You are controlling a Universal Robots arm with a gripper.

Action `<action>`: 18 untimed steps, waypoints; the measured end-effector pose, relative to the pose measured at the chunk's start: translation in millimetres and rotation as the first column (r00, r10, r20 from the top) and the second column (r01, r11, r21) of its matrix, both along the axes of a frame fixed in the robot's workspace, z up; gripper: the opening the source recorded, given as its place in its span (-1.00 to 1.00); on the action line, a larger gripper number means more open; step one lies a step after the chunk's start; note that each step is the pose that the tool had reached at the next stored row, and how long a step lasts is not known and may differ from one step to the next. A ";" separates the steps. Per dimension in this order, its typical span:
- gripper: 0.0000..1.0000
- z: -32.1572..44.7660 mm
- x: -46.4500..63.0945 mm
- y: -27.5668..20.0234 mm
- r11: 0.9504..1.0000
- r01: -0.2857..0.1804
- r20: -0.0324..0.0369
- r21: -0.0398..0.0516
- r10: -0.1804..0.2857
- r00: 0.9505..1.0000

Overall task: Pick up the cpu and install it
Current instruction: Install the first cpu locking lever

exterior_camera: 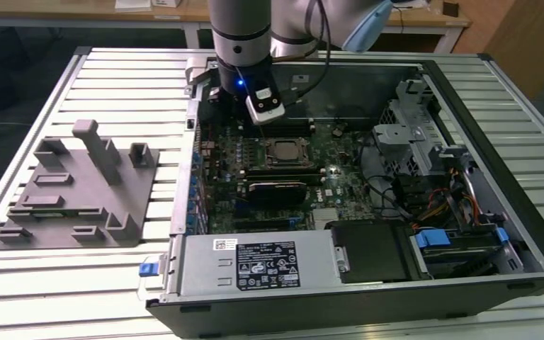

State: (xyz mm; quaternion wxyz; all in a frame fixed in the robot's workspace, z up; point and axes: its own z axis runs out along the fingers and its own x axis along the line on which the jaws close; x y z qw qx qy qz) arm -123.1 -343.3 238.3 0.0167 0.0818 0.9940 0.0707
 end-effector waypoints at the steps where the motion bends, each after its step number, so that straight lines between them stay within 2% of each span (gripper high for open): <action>1: -0.79 0.3 0.0 0.0 1.000 0.000 0.000 0.003 0.000 1.000; 14: -0.79 9.2 0.0 0.0 1.000 0.000 0.000 0.024 0.000 1.000; 18: -0.79 9.4 0.0 0.0 0.999 0.000 0.000 0.039 0.000 1.000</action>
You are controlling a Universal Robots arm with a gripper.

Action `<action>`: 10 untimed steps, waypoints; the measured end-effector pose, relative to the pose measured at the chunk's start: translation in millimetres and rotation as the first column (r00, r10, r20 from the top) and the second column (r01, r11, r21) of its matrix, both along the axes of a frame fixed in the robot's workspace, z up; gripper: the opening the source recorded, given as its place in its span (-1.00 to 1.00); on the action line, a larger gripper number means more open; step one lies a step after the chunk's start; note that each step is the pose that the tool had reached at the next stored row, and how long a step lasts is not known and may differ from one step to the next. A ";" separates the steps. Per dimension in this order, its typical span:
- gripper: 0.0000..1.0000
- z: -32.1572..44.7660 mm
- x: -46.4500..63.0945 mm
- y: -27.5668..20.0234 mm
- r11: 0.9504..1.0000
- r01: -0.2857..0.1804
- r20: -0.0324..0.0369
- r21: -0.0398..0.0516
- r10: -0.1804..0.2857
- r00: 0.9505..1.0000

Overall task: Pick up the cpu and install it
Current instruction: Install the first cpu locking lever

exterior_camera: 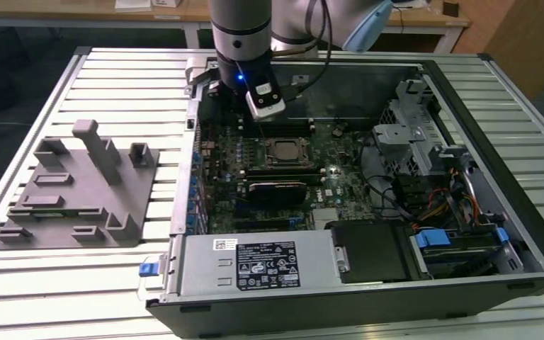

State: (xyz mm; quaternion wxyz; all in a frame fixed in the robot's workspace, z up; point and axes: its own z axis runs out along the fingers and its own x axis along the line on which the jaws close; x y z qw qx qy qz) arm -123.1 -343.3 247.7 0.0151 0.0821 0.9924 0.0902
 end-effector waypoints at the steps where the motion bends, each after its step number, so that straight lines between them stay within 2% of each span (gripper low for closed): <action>1: -0.79 0.0 0.0 0.0 1.000 0.000 0.000 0.003 0.000 1.000; 5: -0.79 0.0 0.0 0.0 1.000 -0.001 0.000 0.025 0.001 1.000; 8: -0.79 0.0 0.0 0.0 0.999 -0.002 0.000 0.046 0.002 1.000; 10: -0.79 0.0 0.0 0.1 0.999 -0.002 0.000 0.052 0.002 1.000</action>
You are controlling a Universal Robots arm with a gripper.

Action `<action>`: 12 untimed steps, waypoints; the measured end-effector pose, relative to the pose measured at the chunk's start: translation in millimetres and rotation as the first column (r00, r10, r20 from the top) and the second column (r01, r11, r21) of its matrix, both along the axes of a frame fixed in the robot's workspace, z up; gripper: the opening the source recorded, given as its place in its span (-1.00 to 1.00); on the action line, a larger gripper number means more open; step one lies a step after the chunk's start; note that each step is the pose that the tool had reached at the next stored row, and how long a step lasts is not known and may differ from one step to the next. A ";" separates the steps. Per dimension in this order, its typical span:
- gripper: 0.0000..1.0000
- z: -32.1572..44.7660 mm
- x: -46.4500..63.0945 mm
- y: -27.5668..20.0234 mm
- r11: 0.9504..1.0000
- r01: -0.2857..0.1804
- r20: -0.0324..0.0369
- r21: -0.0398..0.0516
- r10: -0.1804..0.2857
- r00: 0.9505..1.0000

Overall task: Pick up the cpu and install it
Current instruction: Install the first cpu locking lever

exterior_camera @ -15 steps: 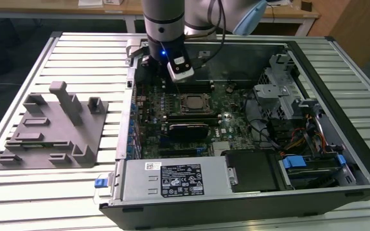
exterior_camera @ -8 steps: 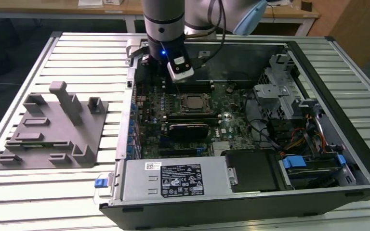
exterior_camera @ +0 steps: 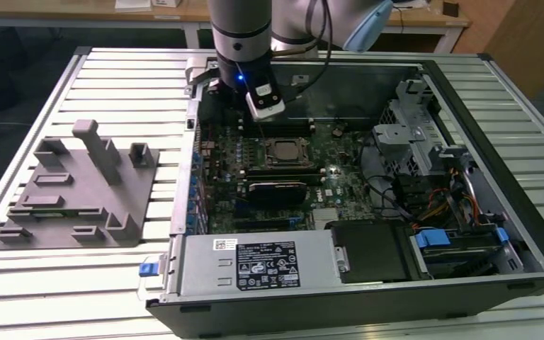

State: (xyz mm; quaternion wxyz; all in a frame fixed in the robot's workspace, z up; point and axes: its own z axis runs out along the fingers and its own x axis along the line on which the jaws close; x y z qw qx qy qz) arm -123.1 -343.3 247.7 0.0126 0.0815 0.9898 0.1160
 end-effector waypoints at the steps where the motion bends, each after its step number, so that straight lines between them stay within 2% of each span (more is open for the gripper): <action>1: -0.79 0.0 0.1 0.0 1.000 0.000 0.000 0.000 0.000 1.000; 6: -0.79 0.0 8.4 0.1 1.000 0.000 -0.001 0.000 0.000 1.000; 12: -0.79 0.0 27.8 0.4 1.000 0.000 -0.003 0.000 0.000 1.000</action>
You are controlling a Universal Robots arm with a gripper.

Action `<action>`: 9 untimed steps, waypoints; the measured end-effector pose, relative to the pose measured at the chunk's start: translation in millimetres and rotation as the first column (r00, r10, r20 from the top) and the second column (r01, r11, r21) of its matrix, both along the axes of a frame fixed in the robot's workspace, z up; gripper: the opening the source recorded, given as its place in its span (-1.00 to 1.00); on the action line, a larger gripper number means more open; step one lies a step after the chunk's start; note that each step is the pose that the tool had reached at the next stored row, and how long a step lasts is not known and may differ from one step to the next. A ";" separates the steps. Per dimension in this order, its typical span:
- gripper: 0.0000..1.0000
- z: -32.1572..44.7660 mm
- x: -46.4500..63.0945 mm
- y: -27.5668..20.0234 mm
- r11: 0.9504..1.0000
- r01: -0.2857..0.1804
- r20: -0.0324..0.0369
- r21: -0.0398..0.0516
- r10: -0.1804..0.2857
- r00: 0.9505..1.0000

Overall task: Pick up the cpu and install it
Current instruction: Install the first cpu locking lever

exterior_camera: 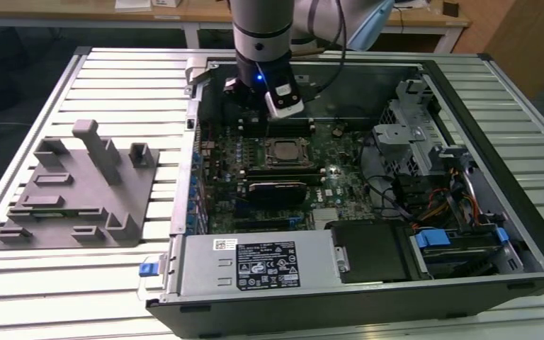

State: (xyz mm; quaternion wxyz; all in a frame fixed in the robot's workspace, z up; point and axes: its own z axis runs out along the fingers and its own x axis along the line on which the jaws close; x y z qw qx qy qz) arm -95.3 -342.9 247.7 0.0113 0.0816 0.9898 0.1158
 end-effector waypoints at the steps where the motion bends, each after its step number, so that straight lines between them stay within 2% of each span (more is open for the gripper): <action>1: -0.79 0.0 2.0 0.0 1.000 0.000 0.000 0.000 0.000 1.000; 5: -0.79 0.0 7.6 0.0 1.000 0.000 0.000 -0.002 0.000 1.000; 9: -0.79 0.0 7.9 0.0 1.000 0.000 0.000 -0.002 0.000 1.000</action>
